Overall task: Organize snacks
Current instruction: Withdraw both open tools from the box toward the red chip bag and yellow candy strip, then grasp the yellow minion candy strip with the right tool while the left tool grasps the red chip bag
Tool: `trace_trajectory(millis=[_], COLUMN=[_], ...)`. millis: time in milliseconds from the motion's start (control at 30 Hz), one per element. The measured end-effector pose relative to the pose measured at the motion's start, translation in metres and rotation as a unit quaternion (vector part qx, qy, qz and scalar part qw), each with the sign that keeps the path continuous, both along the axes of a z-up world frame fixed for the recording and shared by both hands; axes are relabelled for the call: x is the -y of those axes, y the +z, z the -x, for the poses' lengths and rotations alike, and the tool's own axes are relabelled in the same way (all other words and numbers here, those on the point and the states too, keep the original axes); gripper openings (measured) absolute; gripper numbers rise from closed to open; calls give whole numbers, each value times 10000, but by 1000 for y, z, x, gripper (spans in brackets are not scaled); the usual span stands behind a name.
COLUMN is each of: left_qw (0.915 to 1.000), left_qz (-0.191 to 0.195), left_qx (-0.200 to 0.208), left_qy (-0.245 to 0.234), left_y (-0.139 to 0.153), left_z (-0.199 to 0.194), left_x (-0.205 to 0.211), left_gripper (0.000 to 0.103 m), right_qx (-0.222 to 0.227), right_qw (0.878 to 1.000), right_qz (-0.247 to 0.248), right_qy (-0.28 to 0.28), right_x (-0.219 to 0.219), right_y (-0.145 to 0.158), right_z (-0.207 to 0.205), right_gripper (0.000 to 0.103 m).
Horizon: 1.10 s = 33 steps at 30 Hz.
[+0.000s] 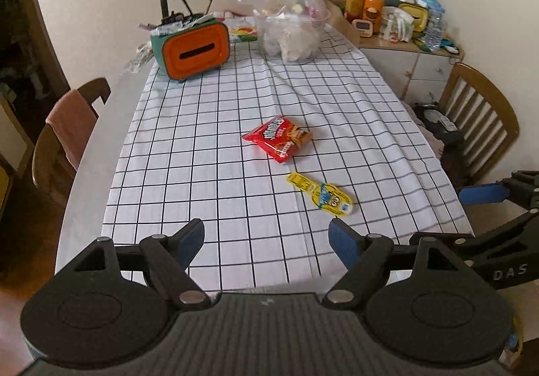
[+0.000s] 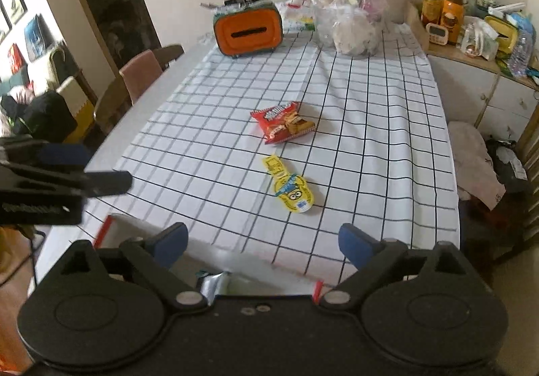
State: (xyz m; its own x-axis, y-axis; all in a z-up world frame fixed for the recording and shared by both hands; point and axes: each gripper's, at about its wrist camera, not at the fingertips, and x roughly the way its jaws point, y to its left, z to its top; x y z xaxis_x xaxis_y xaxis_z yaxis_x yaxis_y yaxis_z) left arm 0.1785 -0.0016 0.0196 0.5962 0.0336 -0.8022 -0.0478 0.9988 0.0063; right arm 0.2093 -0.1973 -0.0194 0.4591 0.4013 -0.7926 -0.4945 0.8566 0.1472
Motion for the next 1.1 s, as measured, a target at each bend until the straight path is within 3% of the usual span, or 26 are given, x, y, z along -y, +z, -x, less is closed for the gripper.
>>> trace_trajectory(millis=[200, 367, 667, 1033, 1100], left_qw=[9991, 9978, 9952, 9901, 9885], left_qz=[47, -152, -325, 48, 136], left_qx=[-361, -571, -736, -1201, -1299], left_qy=[233, 306, 563, 722, 759], left_y=[-11, -21, -25, -69, -79], left_z=[-40, -72, -137, -196, -205], left_x=[-15, -24, -42, -40, -38], left_gripper=[81, 81, 81, 81, 81], right_qx=[-295, -519, -916, -1275, -1305], right_qw=[9990, 9970, 9913, 9813, 9803], right_qz=[296, 479, 738, 1221, 1252], right_qy=[158, 315, 597, 766, 799], right_x=[-15, -35, -71, -87, -87], right_y=[-19, -40, -83, -143, -150], right_z=[-47, -87, -142, -164, -163], right_gripper=[96, 95, 92, 77, 70])
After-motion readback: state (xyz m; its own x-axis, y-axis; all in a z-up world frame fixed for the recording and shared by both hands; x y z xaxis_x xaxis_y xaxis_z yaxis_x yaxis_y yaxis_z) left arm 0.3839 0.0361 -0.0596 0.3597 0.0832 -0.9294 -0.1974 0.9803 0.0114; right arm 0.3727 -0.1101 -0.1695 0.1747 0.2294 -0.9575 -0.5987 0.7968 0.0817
